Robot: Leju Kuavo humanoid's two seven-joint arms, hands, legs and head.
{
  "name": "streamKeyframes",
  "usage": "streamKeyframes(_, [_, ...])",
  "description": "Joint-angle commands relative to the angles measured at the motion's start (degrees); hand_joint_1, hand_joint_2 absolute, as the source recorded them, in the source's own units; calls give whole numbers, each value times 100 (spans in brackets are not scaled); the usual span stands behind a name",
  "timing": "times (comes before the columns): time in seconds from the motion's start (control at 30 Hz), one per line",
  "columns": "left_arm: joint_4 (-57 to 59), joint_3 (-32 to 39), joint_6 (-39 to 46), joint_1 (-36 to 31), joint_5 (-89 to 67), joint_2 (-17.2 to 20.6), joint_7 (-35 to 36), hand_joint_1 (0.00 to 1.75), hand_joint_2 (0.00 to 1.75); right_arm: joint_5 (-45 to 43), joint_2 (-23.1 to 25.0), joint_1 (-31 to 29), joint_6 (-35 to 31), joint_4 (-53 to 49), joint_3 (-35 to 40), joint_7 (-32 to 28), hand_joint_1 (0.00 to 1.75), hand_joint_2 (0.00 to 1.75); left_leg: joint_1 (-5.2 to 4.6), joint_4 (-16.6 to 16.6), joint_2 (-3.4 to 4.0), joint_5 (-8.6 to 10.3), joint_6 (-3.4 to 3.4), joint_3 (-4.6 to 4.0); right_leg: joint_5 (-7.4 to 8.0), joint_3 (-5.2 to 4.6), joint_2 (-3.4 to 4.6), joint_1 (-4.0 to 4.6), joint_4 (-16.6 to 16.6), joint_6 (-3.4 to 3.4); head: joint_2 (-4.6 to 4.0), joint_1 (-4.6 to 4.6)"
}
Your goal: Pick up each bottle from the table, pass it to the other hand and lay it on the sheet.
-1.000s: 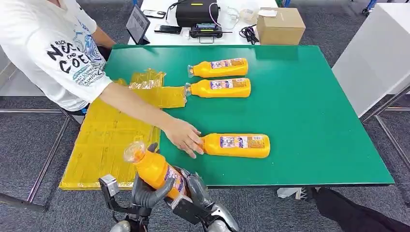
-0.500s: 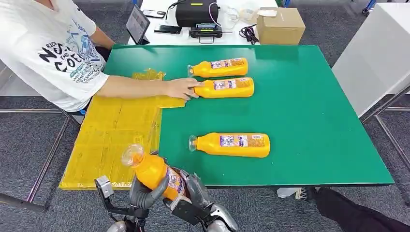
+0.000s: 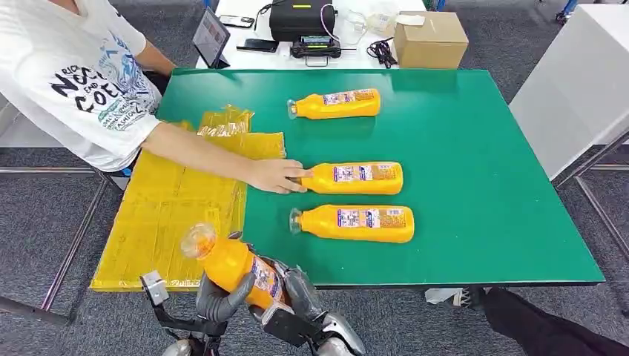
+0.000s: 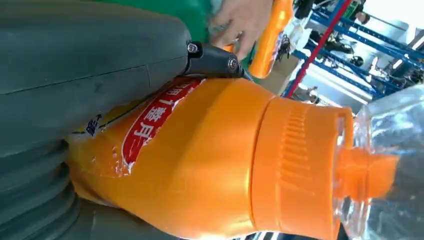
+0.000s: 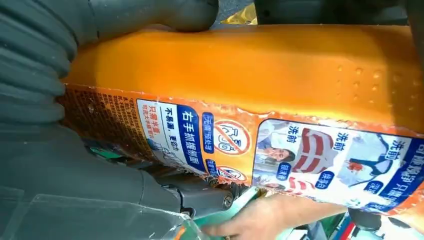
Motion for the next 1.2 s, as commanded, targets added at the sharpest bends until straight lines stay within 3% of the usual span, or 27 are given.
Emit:
streamKeyframes(0.03, [70, -251, -177, -139, -33, 51, 25, 175, 175, 101, 54, -72, -69, 295, 320, 34, 10, 175, 4, -1, -2, -5, -7, 12, -6, 14, -5, 5, -2, -8, 0, 0])
streamKeyframes(0.07, [21, -230, -125, -124, -79, 50, 4, 175, 175, 83, 45, -48, -90, 221, 279, 67, 0, 175, 9, 1, 1, -13, -11, 25, -11, 28, -3, 10, -3, -13, 0, 0])
streamKeyframes(0.17, [-245, -130, 35, -13, -242, 47, -19, 175, 175, -25, -4, 68, -228, -198, 43, 288, 0, 175, 4, 0, -4, -4, -5, 8, -5, 10, -5, 4, -1, -7, 0, 0])
streamKeyframes(0.2, [-358, -81, 100, 32, -292, 48, -33, 175, 175, -73, -47, 126, -217, -431, -21, 322, 0, 0, 8, 2, -4, -11, -9, 18, -11, 22, -6, 8, 0, -12, 0, 2])
streamKeyframes(0.5, [-1059, 792, 842, -50, -918, 175, -194, 175, 175, 24, -452, 761, 67, -2926, -134, 703, 0, 0, 8, 5, 1, -9, -10, 7, -8, 9, -2, 9, 2, -12, 0, 0])
streamKeyframes(0.57, [-1081, 907, 855, -77, -1035, 181, -114, 175, 175, 188, -461, 844, 231, -3167, -134, 966, 0, 0, 11, 5, 3, -12, -11, 13, -10, 16, 0, 13, 2, -14, 0, 0])
streamKeyframes(1.0, [-975, 899, 862, -97, -1179, 157, -109, 175, 175, 140, -455, 895, 361, -3281, -150, 876, 0, 0, 9, -1, 3, -12, -11, 25, -10, 28, -1, 10, -5, -15, 0, 0])
streamKeyframes(1.07, [-1001, 930, 993, -157, -1334, 188, -210, 175, 175, 171, -516, 926, 388, -3471, -103, 825, 0, 0, 5, -2, -1, -4, -7, 9, -4, 11, -3, 5, -4, -9, 0, 0])
streamKeyframes(1.2, [-1140, 1184, 1810, -577, -1942, 339, -490, 175, 175, -598, -619, 1133, 888, -4207, -278, 418, 0, 0, 12, 3, -4, -10, -12, 17, -10, 21, -8, 13, -1, -14, 0, 0])
